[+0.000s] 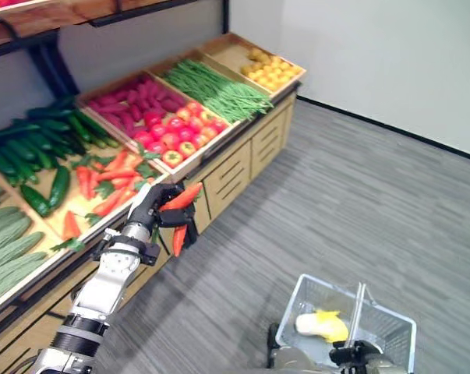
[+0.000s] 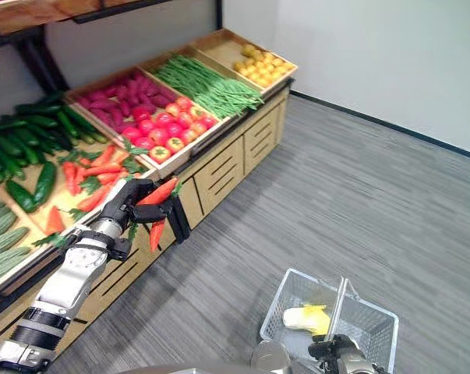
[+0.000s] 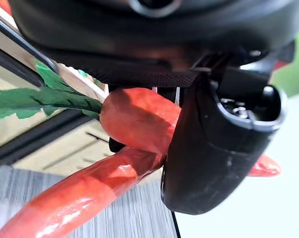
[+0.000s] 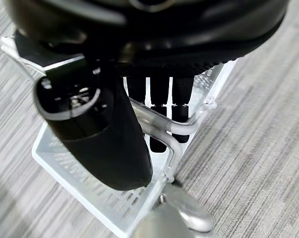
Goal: Get the vegetables into the basket
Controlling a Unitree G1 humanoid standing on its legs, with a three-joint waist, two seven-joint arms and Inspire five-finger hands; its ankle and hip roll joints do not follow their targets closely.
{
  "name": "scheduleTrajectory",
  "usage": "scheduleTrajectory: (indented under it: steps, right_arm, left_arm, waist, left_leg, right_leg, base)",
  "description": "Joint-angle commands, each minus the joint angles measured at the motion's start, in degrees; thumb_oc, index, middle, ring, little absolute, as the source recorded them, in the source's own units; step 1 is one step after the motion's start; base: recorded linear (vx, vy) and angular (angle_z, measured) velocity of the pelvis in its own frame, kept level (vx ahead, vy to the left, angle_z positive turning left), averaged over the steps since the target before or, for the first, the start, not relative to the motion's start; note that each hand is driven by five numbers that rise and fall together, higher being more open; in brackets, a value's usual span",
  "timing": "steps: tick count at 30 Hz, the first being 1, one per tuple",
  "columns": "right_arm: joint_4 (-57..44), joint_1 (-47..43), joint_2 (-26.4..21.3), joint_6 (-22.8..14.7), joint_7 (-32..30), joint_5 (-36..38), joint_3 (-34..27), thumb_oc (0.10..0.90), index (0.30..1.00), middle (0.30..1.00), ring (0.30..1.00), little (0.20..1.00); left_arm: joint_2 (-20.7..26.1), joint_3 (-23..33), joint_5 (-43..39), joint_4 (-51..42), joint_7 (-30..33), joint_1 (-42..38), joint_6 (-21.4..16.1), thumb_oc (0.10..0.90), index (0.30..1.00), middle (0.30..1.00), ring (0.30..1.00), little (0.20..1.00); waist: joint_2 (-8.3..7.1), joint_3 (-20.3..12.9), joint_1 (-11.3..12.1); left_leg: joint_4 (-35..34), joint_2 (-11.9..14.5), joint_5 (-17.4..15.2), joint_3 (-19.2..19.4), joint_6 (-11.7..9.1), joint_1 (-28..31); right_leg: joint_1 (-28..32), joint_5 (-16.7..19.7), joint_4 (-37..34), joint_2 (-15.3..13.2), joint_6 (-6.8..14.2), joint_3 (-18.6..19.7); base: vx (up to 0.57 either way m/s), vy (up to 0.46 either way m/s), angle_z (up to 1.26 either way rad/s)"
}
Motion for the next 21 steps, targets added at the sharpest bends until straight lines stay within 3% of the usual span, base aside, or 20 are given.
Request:
scheduleTrajectory:
  steps: [1,4,8,16,21]
  right_arm:
    - [0.22,1.01,-1.55,-0.02,0.12,-1.11,4.28,0.4,0.3,0.3,0.3,0.3]
    - [0.03,0.82,-1.65,0.25,0.36,-1.96,4.75,0.4,0.3,0.3,0.3,0.3]
    - [-0.1,1.13,-1.92,0.14,0.12,-1.87,5.13,0.4,0.3,0.3,0.3,0.3]
    - [-0.26,0.6,-3.42,-0.18,-0.21,-1.45,5.25,0.4,0.3,0.3,0.3,0.3]
    - [-0.2,-0.37,-3.94,-0.16,-0.25,-1.58,5.45,0.4,0.3,0.3,0.3,0.3]
  left_arm:
    - [2.14,5.74,1.65,-4.86,1.18,-5.54,-4.49,0.4,0.3,0.3,0.3,0.3]
    - [1.94,6.03,1.93,-5.75,0.94,-4.04,-4.5,0.4,0.3,0.3,0.3,0.3]
    - [0.9,6.21,2.1,-6.0,0.95,-2.98,-4.74,0.4,0.3,0.3,0.3,0.3]
    - [-1.1,4.82,0.24,-5.36,1.98,-4.26,-5.04,0.4,0.3,0.3,0.3,0.3]
    - [-1.6,5.15,-0.24,-5.12,2.47,-3.93,-4.97,0.4,0.3,0.3,0.3,0.3]
  waist:
    - [0.43,-1.97,-0.43]
    - [0.14,-1.95,-0.79]
    - [0.65,-2.09,-1.12]
    - [2.62,-1.61,-2.01]
    - [3.15,-1.19,-1.68]
  left_leg:
    - [0.69,-3.27,-4.62,-4.4,0.96,0.51]
    - [0.81,-3.98,-5.4,-3.69,1.21,1.83]
    - [1.81,-3.86,-5.96,-3.38,0.74,2.66]
    - [5.82,-0.5,-6.23,-2.3,-1.39,1.39]
    - [7.7,2.01,-3.47,-0.18,-3.71,2.08]
  right_leg:
    - [1.91,4.47,2.47,-3.35,5.85,-1.62]
    - [2.21,5.33,2.32,-3.3,6.26,-1.19]
    - [4.08,3.74,-2.28,-0.78,5.16,1.35]
    - [4.54,0.81,-3.37,2.81,3.24,3.7]
    - [4.43,-0.32,-3.27,4.92,2.4,3.72]
  base:
    - [0.01,-0.016,-1.09]
    - [0.07,-0.064,-0.55]
    - [0.07,-0.098,-0.26]
    - [0.07,-0.126,-0.1]
    - [0.04,-0.117,-0.27]
